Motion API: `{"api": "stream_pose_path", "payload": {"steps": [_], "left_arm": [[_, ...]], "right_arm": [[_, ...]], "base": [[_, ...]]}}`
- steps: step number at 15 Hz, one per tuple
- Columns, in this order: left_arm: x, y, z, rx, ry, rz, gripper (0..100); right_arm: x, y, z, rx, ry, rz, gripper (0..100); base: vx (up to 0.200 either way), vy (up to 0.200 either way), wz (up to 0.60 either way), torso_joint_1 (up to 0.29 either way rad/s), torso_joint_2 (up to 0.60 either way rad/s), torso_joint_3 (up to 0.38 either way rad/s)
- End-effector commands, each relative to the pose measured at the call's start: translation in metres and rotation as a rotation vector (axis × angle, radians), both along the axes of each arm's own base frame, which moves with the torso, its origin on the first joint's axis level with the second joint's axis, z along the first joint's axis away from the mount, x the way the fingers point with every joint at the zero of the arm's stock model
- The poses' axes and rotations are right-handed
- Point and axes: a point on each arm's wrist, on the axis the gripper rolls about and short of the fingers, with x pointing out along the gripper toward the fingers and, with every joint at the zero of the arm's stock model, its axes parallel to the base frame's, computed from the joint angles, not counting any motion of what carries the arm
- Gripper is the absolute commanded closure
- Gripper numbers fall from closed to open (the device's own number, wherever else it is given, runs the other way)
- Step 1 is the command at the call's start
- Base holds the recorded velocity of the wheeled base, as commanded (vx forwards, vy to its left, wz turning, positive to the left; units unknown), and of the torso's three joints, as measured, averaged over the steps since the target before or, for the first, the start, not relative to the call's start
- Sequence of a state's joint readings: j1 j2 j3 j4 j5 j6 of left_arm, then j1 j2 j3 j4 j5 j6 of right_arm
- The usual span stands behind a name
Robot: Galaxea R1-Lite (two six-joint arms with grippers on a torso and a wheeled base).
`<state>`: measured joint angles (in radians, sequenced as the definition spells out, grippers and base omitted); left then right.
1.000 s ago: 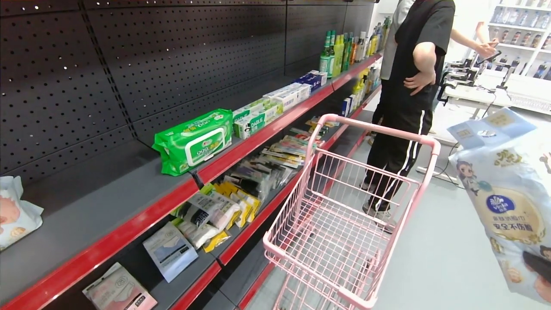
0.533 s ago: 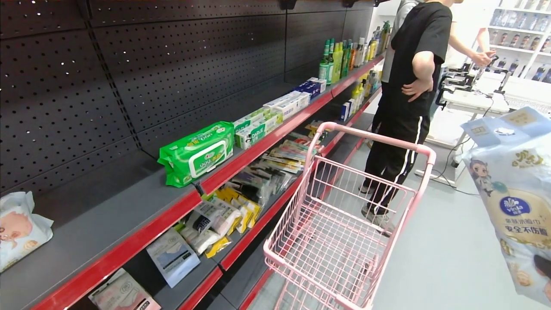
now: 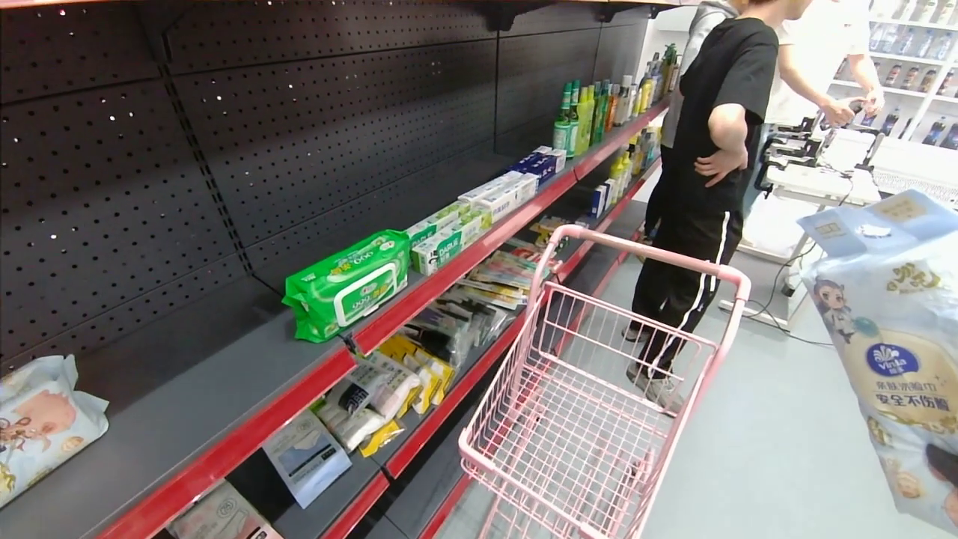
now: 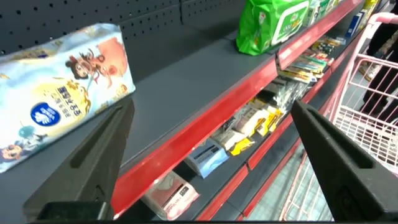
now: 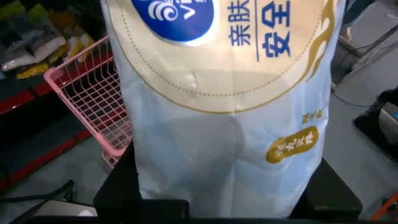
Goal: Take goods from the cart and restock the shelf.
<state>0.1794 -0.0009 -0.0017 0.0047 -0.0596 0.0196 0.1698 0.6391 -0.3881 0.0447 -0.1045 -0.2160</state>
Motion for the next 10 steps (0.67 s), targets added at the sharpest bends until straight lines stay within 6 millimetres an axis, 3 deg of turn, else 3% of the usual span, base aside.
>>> {"api": "stream_pose_path", "payload": {"steps": [1, 9, 10], "left_arm": [[0.0001, 0.0, 0.0, 0.0, 0.001, 0.001, 0], [0.0001, 0.0, 0.0, 0.0, 0.001, 0.0, 0], [0.0001, 0.0, 0.0, 0.0, 0.001, 0.001, 0]], "right_arm": [[0.0017, 0.0003, -0.0004, -0.003, 0.009, 0.001, 100], [0.0046, 0.0005, -0.0036, -0.01, 0.035, -0.011, 100], [0.0045, 0.0004, -0.0061, -0.012, 0.042, -0.011, 100]], "base": [[0.0, 0.0, 0.0, 0.163, -0.36, -0.193], [0.0, 0.0, 0.0, 0.106, -0.22, -0.118], [0.0, 0.0, 0.6, -0.002, 0.0, 0.002]]}}
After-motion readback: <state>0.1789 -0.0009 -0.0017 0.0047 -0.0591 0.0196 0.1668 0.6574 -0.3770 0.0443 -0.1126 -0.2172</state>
